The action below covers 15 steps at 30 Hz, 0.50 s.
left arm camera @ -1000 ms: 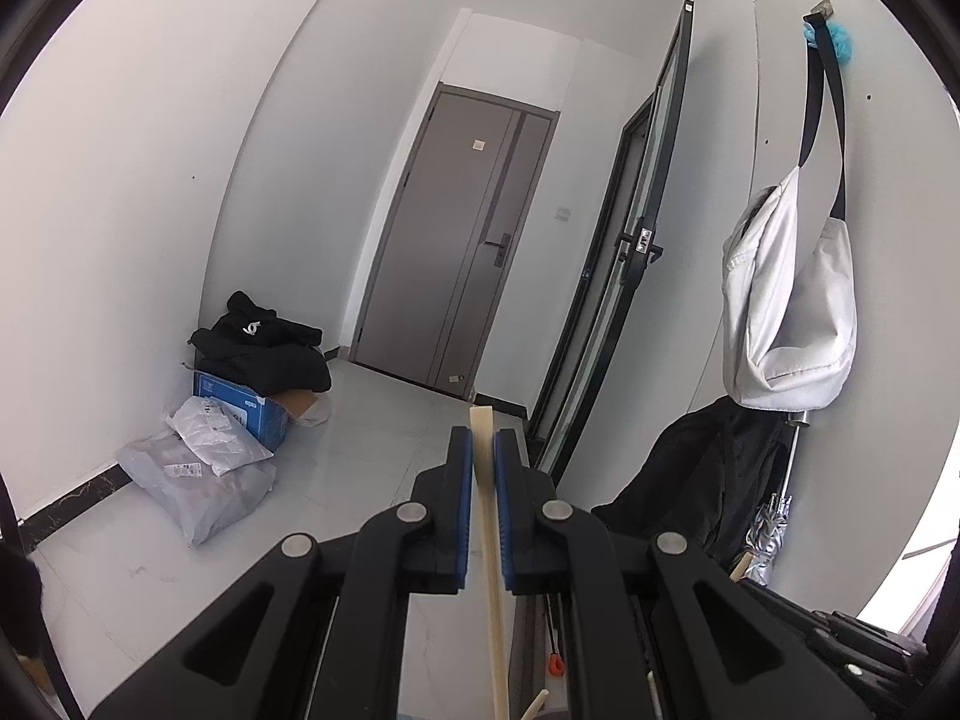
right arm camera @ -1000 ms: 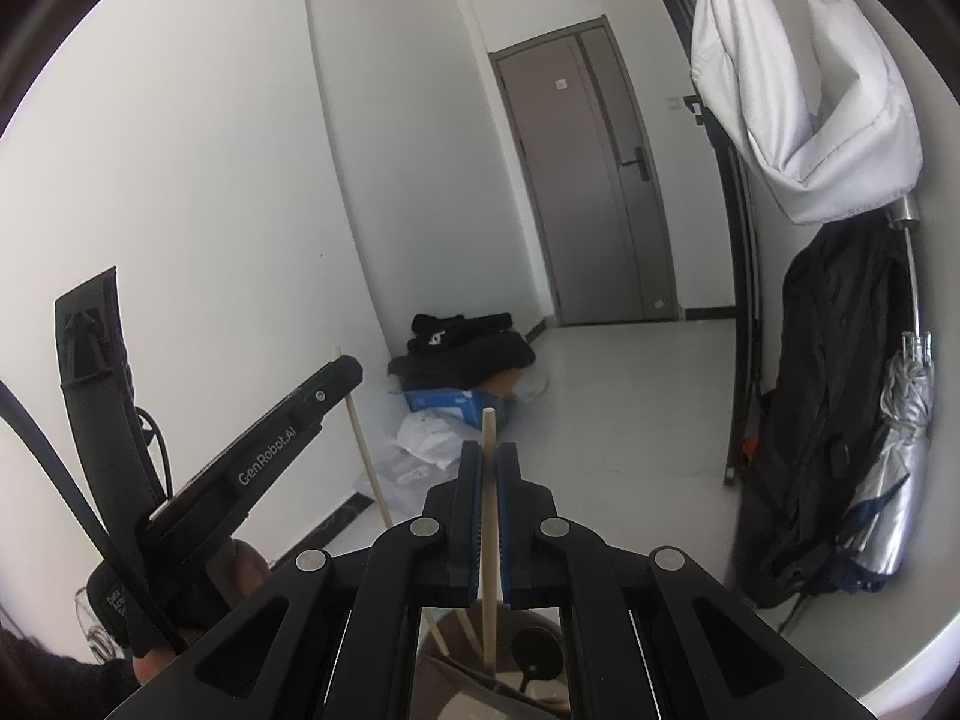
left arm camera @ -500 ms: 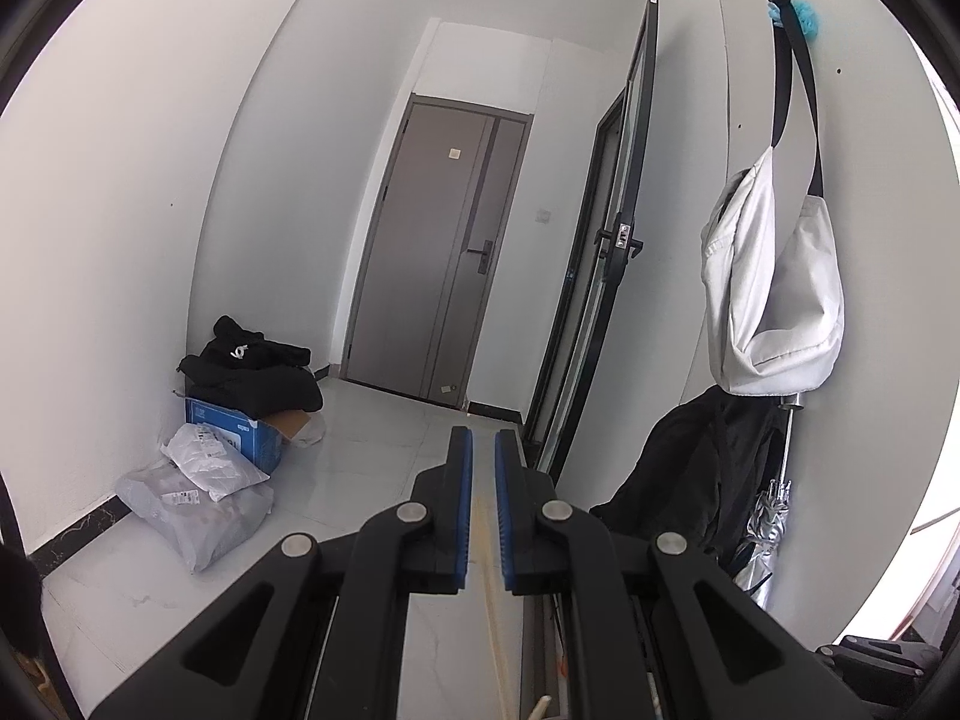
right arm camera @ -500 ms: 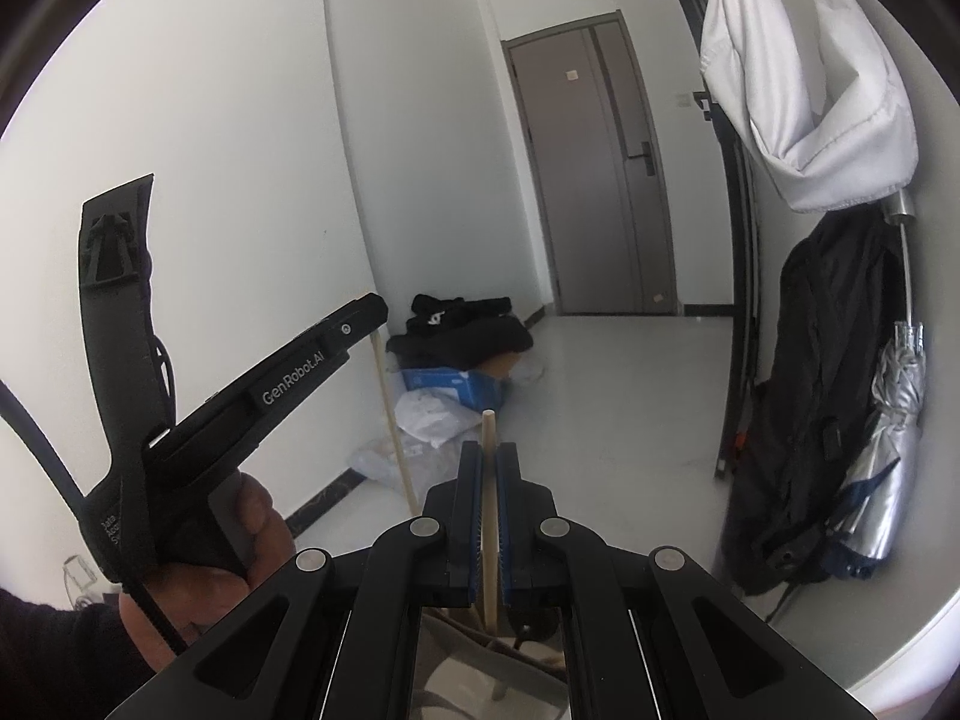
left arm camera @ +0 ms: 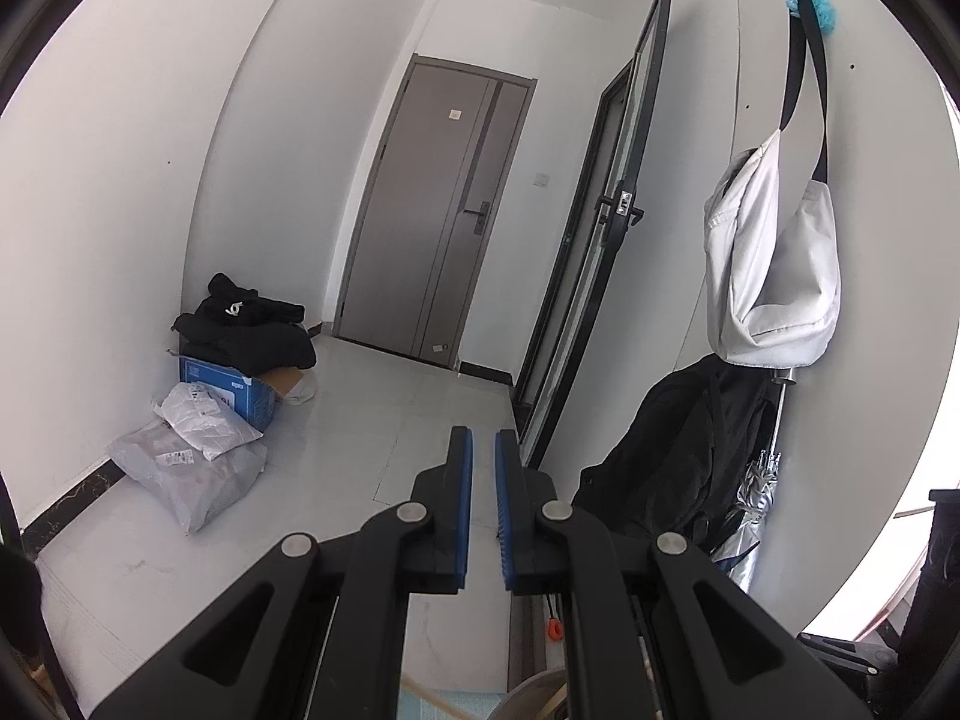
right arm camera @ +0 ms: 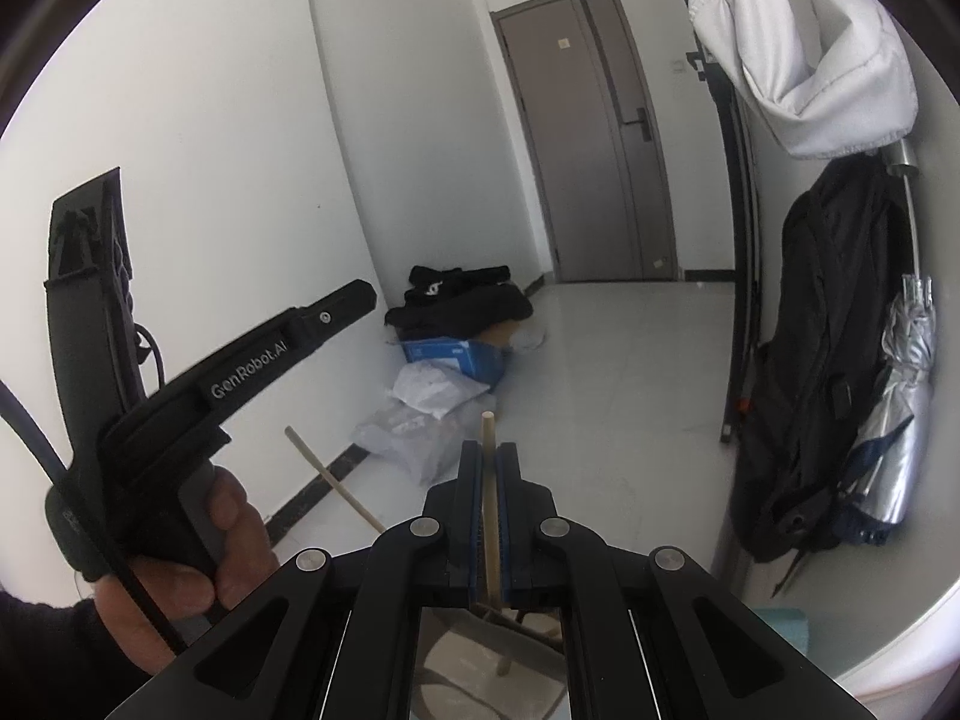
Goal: Organize utensils
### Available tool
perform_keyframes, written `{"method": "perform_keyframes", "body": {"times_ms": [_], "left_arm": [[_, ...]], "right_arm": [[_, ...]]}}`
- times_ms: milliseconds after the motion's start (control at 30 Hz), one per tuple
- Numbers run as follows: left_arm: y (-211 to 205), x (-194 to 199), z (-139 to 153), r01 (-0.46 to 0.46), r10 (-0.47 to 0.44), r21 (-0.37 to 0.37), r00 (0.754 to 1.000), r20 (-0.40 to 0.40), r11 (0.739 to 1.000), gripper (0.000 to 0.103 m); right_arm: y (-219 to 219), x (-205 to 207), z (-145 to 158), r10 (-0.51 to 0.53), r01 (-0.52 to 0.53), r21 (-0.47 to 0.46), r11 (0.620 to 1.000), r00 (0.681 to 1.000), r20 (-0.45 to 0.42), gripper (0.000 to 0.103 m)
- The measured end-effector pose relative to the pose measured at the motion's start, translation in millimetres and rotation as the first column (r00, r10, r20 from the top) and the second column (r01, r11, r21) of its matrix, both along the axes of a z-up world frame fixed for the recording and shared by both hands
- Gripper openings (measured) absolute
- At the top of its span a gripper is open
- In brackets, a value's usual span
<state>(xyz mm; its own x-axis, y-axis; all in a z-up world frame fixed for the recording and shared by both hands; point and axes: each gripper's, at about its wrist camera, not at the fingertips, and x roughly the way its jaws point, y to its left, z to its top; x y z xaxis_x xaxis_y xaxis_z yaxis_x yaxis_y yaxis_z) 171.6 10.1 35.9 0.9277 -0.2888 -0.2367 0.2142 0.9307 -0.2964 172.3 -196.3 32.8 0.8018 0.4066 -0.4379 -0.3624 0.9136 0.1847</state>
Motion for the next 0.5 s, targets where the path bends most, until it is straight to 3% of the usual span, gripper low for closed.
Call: {"method": "perform_keyframes", "body": {"times_ms": [67,100,233,367,500], "left_arm": [[5.3,-2.4,2.9,-0.006,0.006,0.007,0.999,-0.032,1.000,0.009],[6.9,-4.0,3.8,-0.013,0.014,0.007,0.999,-0.045,1.000,0.016],[20.5,-19.8,9.1,-0.071,0.071,-0.001,0.995,-0.071,0.997,0.059],[28.2,-35.3,15.2,-0.095,0.094,0.002,0.988,-0.119,0.996,0.062],[33.0,-56.2,19.5,-0.136,0.135,0.003,0.977,-0.167,0.991,0.077]], "right_arm": [[1.0,1.2,-4.2,0.010,-0.010,0.002,1.000,1.000,-0.029,0.004],[0.9,1.9,-5.6,0.013,-0.013,0.005,1.000,0.999,-0.041,0.007],[0.8,-0.1,-8.9,0.019,-0.018,0.015,1.000,0.996,-0.083,0.007],[-4.1,-18.7,-2.7,0.004,-0.002,0.024,1.000,0.997,-0.074,0.016],[-10.5,-44.0,11.2,-0.016,0.017,0.033,0.999,0.999,-0.036,0.028]]}}
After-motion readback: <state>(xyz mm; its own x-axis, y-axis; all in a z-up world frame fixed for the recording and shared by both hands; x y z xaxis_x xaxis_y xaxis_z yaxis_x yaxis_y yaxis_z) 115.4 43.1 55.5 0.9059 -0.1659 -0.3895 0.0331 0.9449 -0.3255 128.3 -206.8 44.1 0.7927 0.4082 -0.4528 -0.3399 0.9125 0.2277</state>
